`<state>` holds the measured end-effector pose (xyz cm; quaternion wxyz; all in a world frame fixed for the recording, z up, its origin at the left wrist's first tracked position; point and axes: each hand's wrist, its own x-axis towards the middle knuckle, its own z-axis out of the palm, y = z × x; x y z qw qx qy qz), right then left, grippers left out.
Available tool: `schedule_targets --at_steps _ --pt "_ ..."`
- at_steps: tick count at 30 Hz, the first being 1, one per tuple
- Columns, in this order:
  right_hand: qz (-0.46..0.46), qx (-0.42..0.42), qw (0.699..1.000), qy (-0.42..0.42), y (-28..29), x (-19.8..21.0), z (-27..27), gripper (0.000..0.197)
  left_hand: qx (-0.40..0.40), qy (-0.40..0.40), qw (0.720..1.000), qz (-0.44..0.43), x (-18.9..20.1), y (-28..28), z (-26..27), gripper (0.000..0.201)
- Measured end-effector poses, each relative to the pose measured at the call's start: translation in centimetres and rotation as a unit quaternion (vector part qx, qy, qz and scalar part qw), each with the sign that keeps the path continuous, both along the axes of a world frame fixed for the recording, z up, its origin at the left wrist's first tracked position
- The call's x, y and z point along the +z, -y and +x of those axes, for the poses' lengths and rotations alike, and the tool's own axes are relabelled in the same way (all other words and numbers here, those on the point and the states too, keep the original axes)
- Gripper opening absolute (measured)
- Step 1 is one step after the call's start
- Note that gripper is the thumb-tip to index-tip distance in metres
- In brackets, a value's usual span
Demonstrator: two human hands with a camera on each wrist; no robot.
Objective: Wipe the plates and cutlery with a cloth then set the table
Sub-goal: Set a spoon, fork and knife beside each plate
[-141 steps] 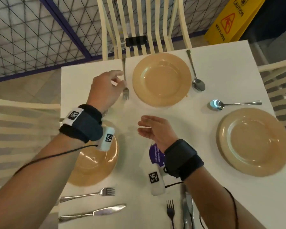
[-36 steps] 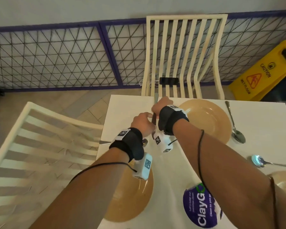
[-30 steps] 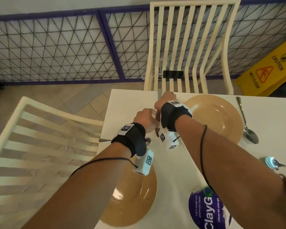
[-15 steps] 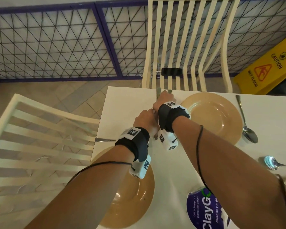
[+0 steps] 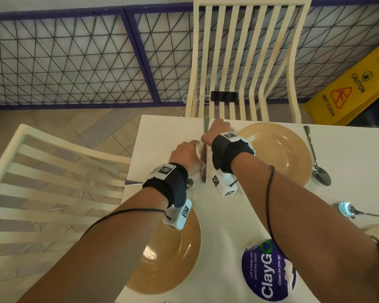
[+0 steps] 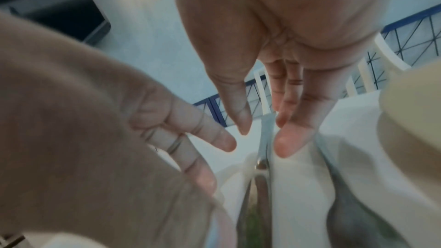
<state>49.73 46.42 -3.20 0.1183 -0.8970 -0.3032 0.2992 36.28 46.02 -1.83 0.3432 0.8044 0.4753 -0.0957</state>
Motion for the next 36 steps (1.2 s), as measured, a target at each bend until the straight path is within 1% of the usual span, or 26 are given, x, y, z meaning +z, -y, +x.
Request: schedule_targets --at_steps 1,3,6,8,11,13,15,17,18,20,22,24,25,28,31,34,36 --pt "0.01 0.002 1.0 -0.002 0.6 0.7 0.2 0.043 0.001 0.01 1.0 0.006 0.3 0.0 -0.3 0.072" --pt "0.038 0.007 0.999 -0.01 2.4 2.5 0.3 0.049 -0.001 0.037 0.999 0.02 1.3 0.5 -1.2 0.068" --pt "0.099 -0.003 0.994 -0.034 7.0 5.6 0.0 0.049 0.005 0.103 0.995 0.02 3.5 2.6 -2.8 0.054" --pt "0.141 -0.028 0.987 -0.067 11.0 7.7 -0.9 0.044 0.018 0.16 0.987 0.007 4.7 5.3 -3.9 0.044" --pt "0.187 -0.047 0.976 -0.101 17.6 10.3 -2.6 0.037 0.01 0.243 0.97 -0.013 6.2 10.8 -5.6 0.036" --pt "0.218 -0.071 0.966 -0.123 22.8 11.5 -4.1 0.033 -0.008 0.252 0.966 -0.05 6.8 15.3 -6.7 0.033" --pt "0.224 -0.094 0.961 -0.129 28.1 11.6 -5.4 0.028 -0.042 0.241 0.967 -0.07 6.5 20.2 -8.0 0.033" --pt "0.195 -0.123 0.965 -0.129 33.4 10.6 -6.8 0.024 -0.078 0.224 0.968 -0.078 5.3 24.8 -9.2 0.033" --pt "0.175 -0.136 0.967 -0.126 36.0 9.8 -7.5 0.022 -0.096 0.201 0.971 -0.081 4.6 27.0 -9.8 0.033" --pt "0.13 -0.158 0.971 -0.123 40.9 8.1 -9.1 0.019 -0.132 0.115 0.98 -0.093 3.1 30.9 -10.9 0.036" --pt "0.072 -0.175 0.974 -0.121 45.4 6.2 -10.6 0.017 -0.159 0.046 0.981 -0.099 1.8 33.9 -12.0 0.042" --pt "0.001 -0.168 0.978 -0.122 49.1 4.4 -12.2 0.013 -0.17 0.008 0.98 -0.106 1.0 36.1 -12.8 0.047" --pt "-0.03 -0.159 0.978 -0.133 50.6 3.6 -12.9 0.016 -0.171 -0.002 0.98 -0.105 0.7 36.9 -13.1 0.048" --pt "-0.122 -0.109 0.971 -0.172 53.0 1.6 -15.6 0.039 -0.168 -0.03 0.982 -0.08 0.0 38.5 -13.3 0.047" --pt "-0.163 -0.063 0.971 -0.165 53.4 0.7 -17.7 0.056 -0.149 -0.035 0.987 -0.054 -0.7 39.1 -12.9 0.039" --pt "-0.175 -0.041 0.973 -0.144 53.5 0.6 -18.2 0.056 -0.128 -0.046 0.99 -0.026 -0.7 39.2 -12.6 0.027" --pt "-0.169 -0.036 0.975 -0.14 53.8 0.7 -17.9 0.052 -0.103 -0.062 0.992 -0.028 -0.5 39.1 -12.8 0.019"
